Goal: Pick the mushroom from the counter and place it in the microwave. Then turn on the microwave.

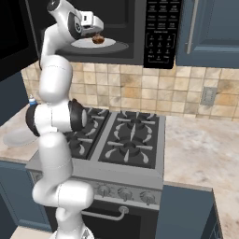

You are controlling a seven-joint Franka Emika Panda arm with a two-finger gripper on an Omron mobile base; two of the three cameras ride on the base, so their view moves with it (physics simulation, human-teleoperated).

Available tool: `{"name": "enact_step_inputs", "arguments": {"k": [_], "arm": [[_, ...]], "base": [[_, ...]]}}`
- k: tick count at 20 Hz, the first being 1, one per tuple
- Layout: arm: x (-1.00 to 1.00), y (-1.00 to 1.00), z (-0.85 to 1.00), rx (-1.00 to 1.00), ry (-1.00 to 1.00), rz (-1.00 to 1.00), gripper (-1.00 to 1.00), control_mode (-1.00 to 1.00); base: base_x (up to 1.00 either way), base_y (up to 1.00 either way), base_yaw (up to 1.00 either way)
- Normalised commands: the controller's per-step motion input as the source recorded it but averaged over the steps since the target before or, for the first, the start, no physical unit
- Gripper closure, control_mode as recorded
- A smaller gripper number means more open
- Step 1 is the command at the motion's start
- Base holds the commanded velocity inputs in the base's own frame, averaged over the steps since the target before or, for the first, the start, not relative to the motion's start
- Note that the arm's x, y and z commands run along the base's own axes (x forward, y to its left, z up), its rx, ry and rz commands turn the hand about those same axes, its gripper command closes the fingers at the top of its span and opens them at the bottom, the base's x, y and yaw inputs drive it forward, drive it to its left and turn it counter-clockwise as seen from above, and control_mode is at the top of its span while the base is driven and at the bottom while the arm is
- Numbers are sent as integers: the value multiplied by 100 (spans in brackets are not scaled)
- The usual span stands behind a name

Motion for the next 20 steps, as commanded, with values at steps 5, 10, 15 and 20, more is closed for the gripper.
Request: {"name": "enact_step_inputs", "arguments": {"k": [5,10,15,20], "arm": [[-23,-1,-15,0,-6,0,-100,-100],[-29,-6,-1,0,-6,0,-100,-100],[-28,-7,0,0,-3,0,-100,-100],[-29,-7,0,0,-1,0,-100,-100]], "base": [[0,0,0],[0,0,0],[0,0,0],[0,0,0]]}}
